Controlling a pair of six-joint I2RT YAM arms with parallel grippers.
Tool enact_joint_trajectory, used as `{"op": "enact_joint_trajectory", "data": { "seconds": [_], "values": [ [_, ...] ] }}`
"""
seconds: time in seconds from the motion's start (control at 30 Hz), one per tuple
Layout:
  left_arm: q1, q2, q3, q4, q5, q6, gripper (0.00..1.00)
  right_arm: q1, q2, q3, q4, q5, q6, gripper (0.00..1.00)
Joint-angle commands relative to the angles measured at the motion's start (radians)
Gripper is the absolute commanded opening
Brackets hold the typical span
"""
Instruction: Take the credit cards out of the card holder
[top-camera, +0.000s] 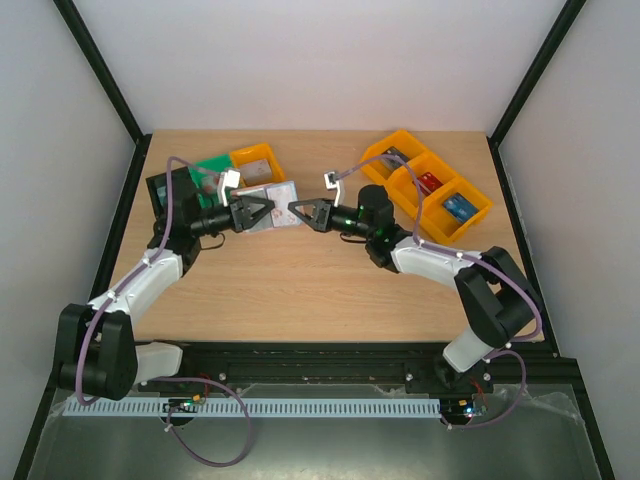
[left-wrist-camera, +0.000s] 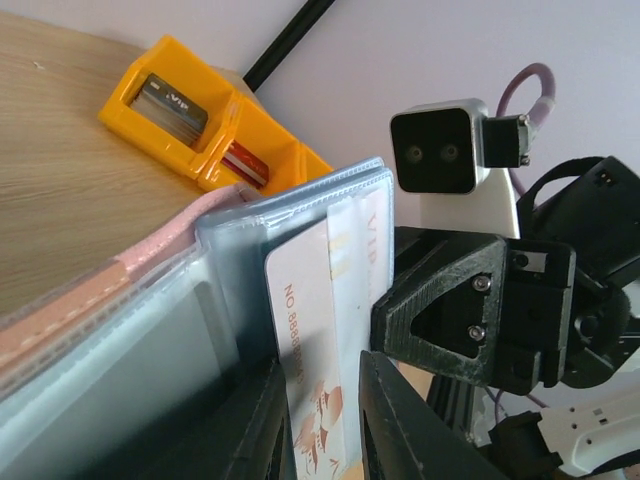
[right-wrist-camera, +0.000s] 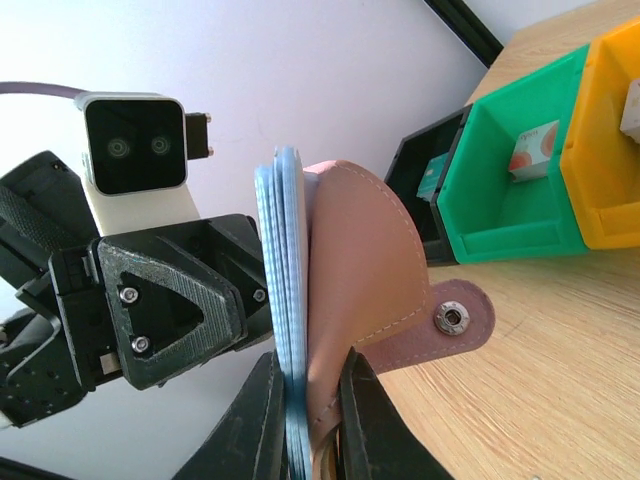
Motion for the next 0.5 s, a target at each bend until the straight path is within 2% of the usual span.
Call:
{"op": "enact_joint_trajectory", "data": {
  "seconds": [0.0,0.23,0.47],
  "values": [
    [-0.033,-0.003,-0.014,0.210,0.179,-0.136,0.22,0.033,0.036,0.033,0.085,-0.020,0.035,0.02],
    [-0.052,0.002,-0.020,0.242,0.203,-0.148,0.24,0.037,0.052,0.050,0.052,0.076,0.063,0.02],
    [-0.066,0.004,-0.015,0.154,0.183,-0.065,0.24,0.065,0.063,0.090,0.039,0.077,0.036,0.02]
  ]
}}
